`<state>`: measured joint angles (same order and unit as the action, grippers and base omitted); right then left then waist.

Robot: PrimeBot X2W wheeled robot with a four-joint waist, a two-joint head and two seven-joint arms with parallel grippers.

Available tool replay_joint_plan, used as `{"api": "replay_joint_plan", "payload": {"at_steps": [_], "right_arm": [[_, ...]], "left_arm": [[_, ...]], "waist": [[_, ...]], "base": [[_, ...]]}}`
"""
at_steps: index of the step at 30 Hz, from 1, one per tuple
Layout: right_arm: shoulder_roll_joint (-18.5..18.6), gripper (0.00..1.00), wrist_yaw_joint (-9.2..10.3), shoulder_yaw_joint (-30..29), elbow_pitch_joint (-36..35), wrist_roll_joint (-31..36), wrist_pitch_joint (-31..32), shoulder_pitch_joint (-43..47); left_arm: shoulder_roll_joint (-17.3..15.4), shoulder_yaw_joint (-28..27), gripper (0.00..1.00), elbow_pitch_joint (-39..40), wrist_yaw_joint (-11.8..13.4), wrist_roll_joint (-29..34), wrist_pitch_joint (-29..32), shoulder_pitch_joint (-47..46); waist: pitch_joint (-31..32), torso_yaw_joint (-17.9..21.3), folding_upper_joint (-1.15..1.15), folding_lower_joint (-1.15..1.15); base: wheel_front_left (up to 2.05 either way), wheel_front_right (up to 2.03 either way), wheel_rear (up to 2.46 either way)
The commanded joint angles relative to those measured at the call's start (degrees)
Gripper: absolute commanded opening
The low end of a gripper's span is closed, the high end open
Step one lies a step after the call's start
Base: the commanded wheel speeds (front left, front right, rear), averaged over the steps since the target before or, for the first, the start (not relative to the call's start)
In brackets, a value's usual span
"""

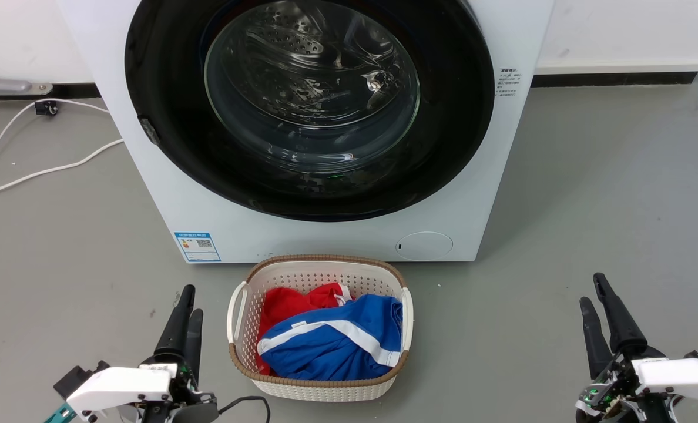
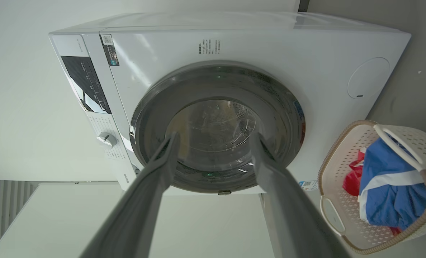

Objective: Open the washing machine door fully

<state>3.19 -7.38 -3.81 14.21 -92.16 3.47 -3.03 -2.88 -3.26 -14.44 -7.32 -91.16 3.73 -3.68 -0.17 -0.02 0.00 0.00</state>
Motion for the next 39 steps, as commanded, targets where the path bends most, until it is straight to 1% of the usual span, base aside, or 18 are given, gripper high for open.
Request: {"api": "replay_joint_plan", "payload": {"at_steps": [1,4,7,12,21,28,33,39], "right_arm": [[0.1,1.0,-0.03,0.4,-1.5,0.8,-0.6,-0.5],[0.3,1.0,-0.03,1.0,-2.1,2.4,-1.4,-0.3],[0.4,1.0,-0.04,1.4,-2.5,4.4,-2.2,-0.1],[0.7,1.0,-0.04,1.7,-2.8,10.1,-3.4,0.0],[0.6,1.0,-0.06,1.7,-3.9,24.8,-5.0,0.1],[0.3,1.0,-0.07,1.0,-5.5,37.0,-5.3,0.5],[0.1,1.0,-0.07,0.8,-6.6,45.2,-5.5,0.7],[0.0,1.0,-0.08,1.5,-7.5,52.7,-5.6,0.9]], "left_arm": [[-0.6,0.7,1.0,1.4,0.0,1.1,-0.6,-1.1],[-1.0,1.5,1.0,1.8,0.0,3.9,-1.5,-1.2],[-1.1,1.9,1.0,2.5,0.0,8.5,-2.3,-1.2],[-0.7,2.3,1.0,4.0,-0.1,15.7,-3.5,-1.0],[-0.3,2.5,1.0,6.4,0.3,29.8,-5.5,-0.3],[-1.7,4.7,1.0,7.1,0.6,40.1,-7.0,-0.3],[-2.8,6.4,1.0,7.1,1.3,45.7,-8.0,-0.4],[-4.2,8.6,1.0,6.6,2.3,51.3,-9.1,-0.8]], "waist": [[0.0,0.0,0.0,0.0],[0.1,0.0,0.0,0.0],[0.1,0.0,0.0,0.0],[0.2,0.0,0.0,0.0],[0.3,0.0,0.0,0.0],[0.4,0.0,0.0,0.0],[0.4,0.0,0.0,0.0],[0.5,0.1,0.0,0.0]], "base": [[0.0,0.0,0.0],[0.0,0.0,0.0],[0.0,0.0,0.0],[0.0,0.0,0.0],[0.0,0.0,0.0],[0.0,0.0,0.0],[0.0,0.0,0.0],[0.0,0.0,0.0]]}}
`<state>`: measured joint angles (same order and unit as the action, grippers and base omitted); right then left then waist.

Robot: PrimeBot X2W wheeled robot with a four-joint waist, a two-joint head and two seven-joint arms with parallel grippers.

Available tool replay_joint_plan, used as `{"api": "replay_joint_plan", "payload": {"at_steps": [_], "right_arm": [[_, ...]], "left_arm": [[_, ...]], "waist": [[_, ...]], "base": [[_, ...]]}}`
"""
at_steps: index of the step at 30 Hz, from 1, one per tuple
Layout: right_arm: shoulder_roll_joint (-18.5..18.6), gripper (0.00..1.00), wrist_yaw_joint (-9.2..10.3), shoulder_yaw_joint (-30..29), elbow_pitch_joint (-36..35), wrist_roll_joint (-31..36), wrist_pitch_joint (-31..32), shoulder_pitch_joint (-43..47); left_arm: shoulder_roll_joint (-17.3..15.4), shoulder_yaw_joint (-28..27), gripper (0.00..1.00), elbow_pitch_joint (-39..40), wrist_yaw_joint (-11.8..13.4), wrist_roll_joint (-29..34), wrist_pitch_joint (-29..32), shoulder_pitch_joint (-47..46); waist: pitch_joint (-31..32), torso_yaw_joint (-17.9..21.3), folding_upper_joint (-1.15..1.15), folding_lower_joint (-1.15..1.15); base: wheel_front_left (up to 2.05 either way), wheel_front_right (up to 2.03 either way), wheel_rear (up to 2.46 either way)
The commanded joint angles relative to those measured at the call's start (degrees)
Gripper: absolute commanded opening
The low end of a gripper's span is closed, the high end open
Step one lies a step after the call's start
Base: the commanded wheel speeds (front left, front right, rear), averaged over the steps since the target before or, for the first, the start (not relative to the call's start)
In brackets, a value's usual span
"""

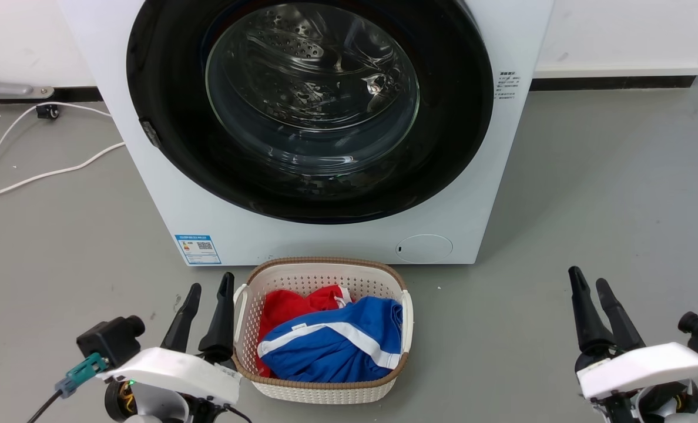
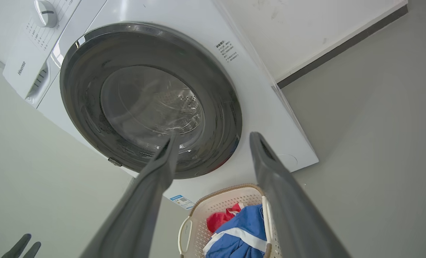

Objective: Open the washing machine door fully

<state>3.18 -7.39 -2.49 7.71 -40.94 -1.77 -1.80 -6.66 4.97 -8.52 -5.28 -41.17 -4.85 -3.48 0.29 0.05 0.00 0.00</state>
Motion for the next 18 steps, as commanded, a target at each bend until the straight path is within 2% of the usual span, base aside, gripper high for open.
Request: {"api": "replay_joint_plan", "payload": {"at_steps": [1,18], "right_arm": [[0.0,1.0,-0.07,0.3,-1.1,2.5,-0.3,-0.3],[-0.1,1.0,-0.09,-0.1,-2.6,16.6,0.9,0.4]], "left_arm": [[-0.7,0.7,1.0,0.6,0.4,2.2,-0.7,-1.1],[-4.0,6.2,1.0,-0.2,3.0,13.9,-3.5,-2.4]], "waist": [[0.0,0.0,0.0,0.0],[0.3,0.2,0.0,0.0]], "base": [[0.0,0.0,0.0],[0.0,0.0,0.0]]}}
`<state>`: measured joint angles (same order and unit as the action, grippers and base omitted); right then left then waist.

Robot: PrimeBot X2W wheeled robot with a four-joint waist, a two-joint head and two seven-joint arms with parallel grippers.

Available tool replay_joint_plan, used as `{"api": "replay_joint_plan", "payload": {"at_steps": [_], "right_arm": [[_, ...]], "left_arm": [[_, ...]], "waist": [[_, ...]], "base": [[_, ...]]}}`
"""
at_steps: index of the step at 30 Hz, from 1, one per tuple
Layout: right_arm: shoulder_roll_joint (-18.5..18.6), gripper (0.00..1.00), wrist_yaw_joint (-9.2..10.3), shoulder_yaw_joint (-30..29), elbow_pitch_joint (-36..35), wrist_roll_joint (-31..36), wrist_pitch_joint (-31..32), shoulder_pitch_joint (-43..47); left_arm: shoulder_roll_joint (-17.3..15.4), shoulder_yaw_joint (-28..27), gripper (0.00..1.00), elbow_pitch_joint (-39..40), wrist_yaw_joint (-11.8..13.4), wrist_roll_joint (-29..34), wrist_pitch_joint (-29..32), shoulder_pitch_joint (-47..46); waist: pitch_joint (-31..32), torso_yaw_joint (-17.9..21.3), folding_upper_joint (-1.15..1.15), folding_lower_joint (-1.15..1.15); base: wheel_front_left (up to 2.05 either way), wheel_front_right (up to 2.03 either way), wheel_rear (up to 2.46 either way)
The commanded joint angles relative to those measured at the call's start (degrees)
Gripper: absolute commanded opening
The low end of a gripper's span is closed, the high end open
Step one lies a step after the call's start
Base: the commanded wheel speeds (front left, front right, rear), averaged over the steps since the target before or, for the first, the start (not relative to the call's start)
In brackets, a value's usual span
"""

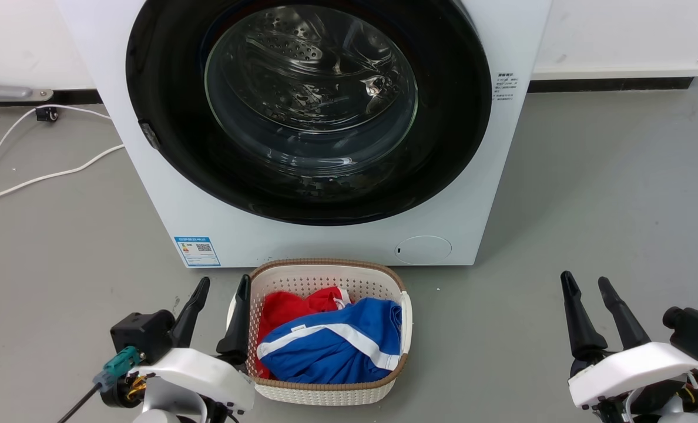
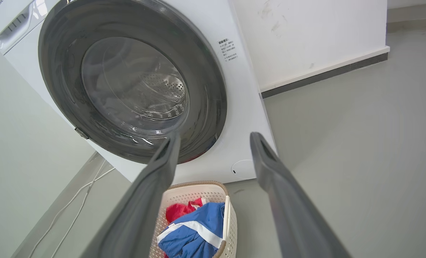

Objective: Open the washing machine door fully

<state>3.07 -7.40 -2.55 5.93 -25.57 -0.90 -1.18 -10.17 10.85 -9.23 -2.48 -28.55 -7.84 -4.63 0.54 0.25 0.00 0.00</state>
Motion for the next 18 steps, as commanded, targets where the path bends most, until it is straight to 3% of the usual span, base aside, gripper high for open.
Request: {"api": "replay_joint_plan", "payload": {"at_steps": [1,18], "right_arm": [[0.0,1.0,-0.08,-0.2,-0.9,2.0,0.1,-0.1],[-0.1,1.0,-0.11,0.3,-2.0,11.1,0.1,0.3]], "left_arm": [[-0.6,0.5,1.0,0.4,0.4,1.8,-0.6,-1.3],[-1.6,1.7,1.0,-1.1,2.3,8.3,-2.9,-1.4]], "waist": [[0.0,0.0,0.0,0.0],[0.2,0.5,0.0,0.0]], "base": [[0.0,0.0,0.0],[0.0,0.0,0.0]]}}
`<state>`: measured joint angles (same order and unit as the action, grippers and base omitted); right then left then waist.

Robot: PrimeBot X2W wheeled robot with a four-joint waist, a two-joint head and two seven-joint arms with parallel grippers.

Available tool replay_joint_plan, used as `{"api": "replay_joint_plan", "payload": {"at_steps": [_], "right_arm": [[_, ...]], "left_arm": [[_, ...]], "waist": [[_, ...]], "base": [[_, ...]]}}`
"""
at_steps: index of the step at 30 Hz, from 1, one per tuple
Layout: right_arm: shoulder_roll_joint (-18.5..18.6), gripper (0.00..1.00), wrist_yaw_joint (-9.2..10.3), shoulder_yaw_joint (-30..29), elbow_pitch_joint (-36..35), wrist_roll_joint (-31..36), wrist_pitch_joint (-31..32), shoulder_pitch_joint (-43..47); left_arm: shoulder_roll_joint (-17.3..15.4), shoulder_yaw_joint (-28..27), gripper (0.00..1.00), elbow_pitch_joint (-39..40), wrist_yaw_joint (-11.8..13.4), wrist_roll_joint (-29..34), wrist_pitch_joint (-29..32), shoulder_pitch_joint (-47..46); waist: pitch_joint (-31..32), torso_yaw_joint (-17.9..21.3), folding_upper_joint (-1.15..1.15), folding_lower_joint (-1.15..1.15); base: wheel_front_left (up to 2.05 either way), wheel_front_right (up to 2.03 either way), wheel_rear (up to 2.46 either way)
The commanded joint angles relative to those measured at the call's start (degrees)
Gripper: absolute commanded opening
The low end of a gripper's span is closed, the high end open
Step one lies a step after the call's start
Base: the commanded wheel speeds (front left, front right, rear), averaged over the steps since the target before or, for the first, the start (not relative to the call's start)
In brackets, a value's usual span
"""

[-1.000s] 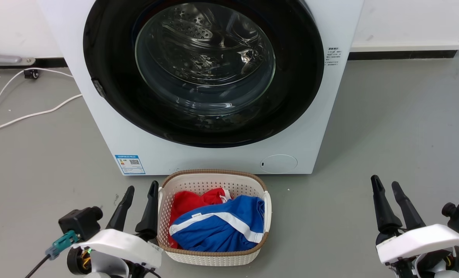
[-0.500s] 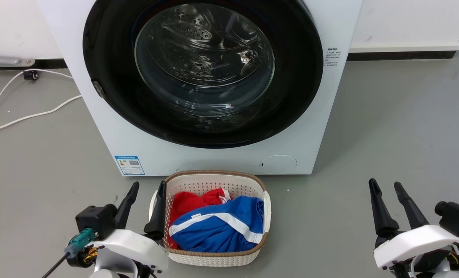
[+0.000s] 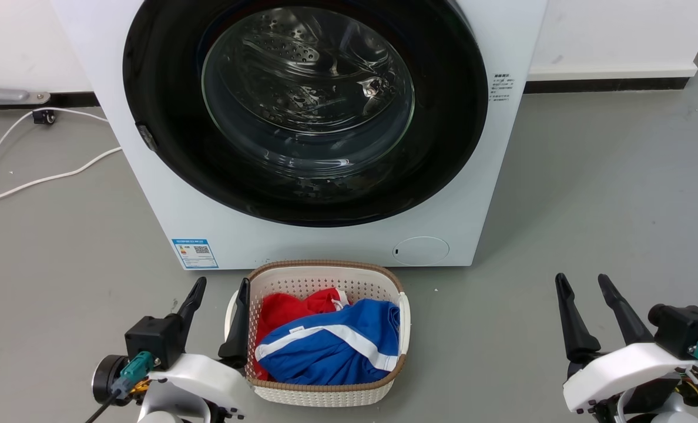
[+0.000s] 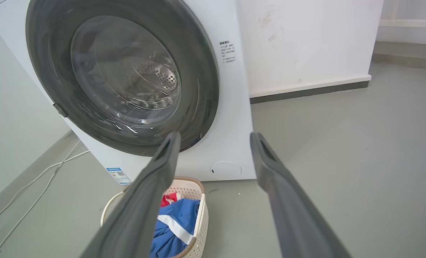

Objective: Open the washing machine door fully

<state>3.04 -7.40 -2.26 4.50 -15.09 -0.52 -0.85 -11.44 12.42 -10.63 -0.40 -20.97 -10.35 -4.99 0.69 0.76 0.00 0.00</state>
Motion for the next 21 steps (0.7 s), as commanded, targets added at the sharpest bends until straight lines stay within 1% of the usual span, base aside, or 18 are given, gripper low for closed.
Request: {"api": "replay_joint_plan", "payload": {"at_steps": [1,8,16,21], "right_arm": [[-0.1,1.0,-0.11,0.1,-0.7,1.0,-0.3,0.1],[-0.1,1.0,-0.12,0.4,-1.2,3.9,-0.6,0.2],[-0.1,1.0,-0.12,0.4,-1.5,6.4,-1.2,0.4],[-0.2,1.0,-0.13,0.5,-1.7,8.6,-1.5,0.6]], "left_arm": [[-0.4,0.2,1.0,0.3,0.3,1.1,-0.5,-1.1],[-0.7,0.6,1.0,-0.3,0.6,4.0,-1.4,-1.1],[0.4,-0.6,1.0,-0.7,-0.7,3.8,-2.3,-0.4],[0.7,-1.2,1.0,-1.3,-1.5,4.9,-2.9,-0.3]], "waist": [[0.0,0.0,0.0,0.0],[0.0,0.2,0.0,0.0],[0.1,0.3,0.0,0.0],[0.2,0.2,0.0,0.0]], "base": [[0.0,0.0,0.0],[0.0,0.0,0.0],[0.0,0.0,0.0],[0.0,0.0,0.0]]}}
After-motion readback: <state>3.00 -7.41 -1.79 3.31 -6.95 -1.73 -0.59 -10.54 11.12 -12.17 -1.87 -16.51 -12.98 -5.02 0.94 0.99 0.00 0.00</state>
